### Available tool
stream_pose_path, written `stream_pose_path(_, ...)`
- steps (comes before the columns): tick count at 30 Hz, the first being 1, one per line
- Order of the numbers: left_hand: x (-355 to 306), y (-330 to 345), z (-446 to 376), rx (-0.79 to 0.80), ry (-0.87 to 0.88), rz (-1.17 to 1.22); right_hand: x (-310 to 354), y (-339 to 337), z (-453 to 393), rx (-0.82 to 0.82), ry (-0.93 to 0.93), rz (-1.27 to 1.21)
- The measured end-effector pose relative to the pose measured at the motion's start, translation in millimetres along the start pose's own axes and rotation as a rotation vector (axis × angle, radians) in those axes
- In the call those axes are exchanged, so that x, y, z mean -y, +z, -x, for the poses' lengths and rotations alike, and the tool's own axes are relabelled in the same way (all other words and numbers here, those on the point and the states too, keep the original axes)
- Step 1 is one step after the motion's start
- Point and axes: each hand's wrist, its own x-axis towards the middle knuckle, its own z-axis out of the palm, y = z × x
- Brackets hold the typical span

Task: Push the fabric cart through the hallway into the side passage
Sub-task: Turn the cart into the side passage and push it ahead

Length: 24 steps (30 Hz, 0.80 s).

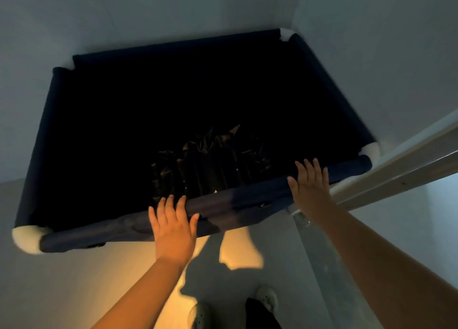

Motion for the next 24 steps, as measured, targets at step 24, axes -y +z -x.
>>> stream_pose_path(24,-0.4,-13.8,-42.4,-0.029,0.018,-0.081,6.7,-7.1,-34.8,-0.057,-0.113,-0.077)
